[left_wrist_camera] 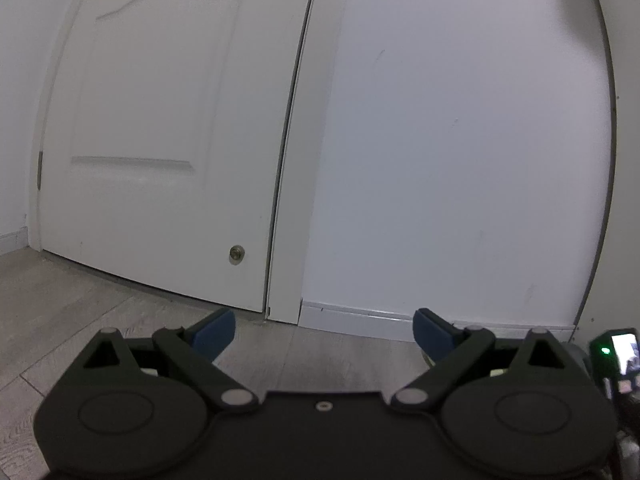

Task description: Organize scattered shoes

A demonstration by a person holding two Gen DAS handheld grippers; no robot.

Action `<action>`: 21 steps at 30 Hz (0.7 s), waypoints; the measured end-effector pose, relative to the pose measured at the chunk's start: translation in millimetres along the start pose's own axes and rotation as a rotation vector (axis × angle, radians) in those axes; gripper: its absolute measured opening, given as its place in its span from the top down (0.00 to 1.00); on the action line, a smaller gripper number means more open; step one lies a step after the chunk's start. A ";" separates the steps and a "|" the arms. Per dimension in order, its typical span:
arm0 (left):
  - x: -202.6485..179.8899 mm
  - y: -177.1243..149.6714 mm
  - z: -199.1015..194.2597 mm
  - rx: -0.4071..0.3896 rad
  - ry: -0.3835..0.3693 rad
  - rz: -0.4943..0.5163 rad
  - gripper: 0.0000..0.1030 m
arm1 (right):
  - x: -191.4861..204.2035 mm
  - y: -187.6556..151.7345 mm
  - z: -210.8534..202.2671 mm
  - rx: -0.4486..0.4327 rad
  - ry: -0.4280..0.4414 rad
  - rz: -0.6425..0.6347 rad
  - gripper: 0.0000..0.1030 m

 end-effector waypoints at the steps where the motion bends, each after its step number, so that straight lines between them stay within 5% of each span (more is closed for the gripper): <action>1: 0.3 1.5 -0.8 -0.004 0.001 0.005 0.06 | 0.6 2.0 1.9 0.018 0.008 -0.004 0.41; 11: 5.6 -5.0 -9.1 -0.015 0.005 -0.013 0.06 | -13.1 37.9 -11.0 0.309 0.165 0.003 0.33; 13: 7.2 -3.4 -13.1 -0.027 0.002 -0.019 0.06 | -16.1 38.5 -33.9 0.219 0.157 0.038 0.20; 15: 9.7 -3.3 -14.9 -0.030 -0.003 -0.032 0.06 | -15.7 28.8 -61.5 0.050 0.099 0.080 0.18; 18: 12.9 -5.5 -14.5 -0.025 -0.007 -0.046 0.06 | 4.1 -27.5 -114.0 -0.329 -0.021 0.181 0.18; 21: 11.9 -1.1 -14.1 -0.021 -0.010 -0.057 0.06 | 48.7 -89.4 -117.8 -0.409 -0.133 0.119 0.18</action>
Point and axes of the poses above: each gripper's, at about its wrist camera, not at the fingertips, and z roughly the way its jaws point, x to its left, y to its top, the point moved 7 cm from there along z, roughly the way its jaws point, and after that the axes turned 10 degrees about x, right-handed, at the moved point
